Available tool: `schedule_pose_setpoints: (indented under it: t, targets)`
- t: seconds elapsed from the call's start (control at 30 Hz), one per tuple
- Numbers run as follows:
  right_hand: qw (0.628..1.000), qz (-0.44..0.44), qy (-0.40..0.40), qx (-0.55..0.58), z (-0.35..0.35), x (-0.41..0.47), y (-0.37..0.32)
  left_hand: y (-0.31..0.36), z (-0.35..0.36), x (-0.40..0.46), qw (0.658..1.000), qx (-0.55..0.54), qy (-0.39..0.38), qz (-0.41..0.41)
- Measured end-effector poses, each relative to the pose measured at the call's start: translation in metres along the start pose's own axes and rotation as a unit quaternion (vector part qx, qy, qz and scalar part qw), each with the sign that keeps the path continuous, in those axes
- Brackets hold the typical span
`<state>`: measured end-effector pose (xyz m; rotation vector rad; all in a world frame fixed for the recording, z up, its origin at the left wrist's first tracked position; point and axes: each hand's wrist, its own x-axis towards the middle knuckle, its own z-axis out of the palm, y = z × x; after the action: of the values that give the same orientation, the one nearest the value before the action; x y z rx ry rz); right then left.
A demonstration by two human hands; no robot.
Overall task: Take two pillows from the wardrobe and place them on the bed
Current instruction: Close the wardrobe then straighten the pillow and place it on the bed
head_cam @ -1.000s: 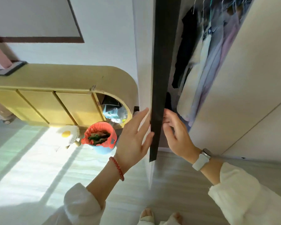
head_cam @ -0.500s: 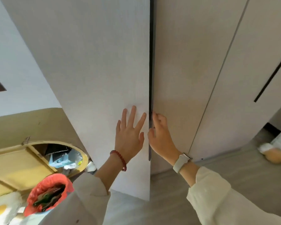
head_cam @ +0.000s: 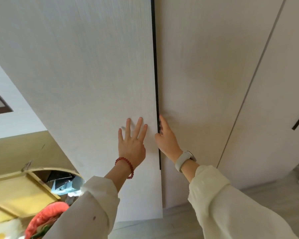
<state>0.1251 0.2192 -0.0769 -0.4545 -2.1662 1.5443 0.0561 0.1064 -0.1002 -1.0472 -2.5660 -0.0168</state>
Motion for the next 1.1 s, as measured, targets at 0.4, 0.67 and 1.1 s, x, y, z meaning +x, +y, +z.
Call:
schedule_pose_setpoints:
  t: [0.4, 0.67, 1.1]
  targets:
    - [0.991, -0.034, -0.007, -0.127, 0.007, 0.041, 0.002, 0.0, 0.012, 0.035, 0.999, 0.028, -0.01, -0.037]
    - [0.999, -0.04, -0.015, -0.034, -0.003, 0.049, 0.014, -0.006, 0.013, 0.036, 0.999, 0.03, 0.011, -0.013]
    - [0.869, -0.16, 0.014, -0.467, -0.003, 0.059, 0.029, -0.015, 0.027, 0.048, 0.995, 0.094, 0.024, -0.016]
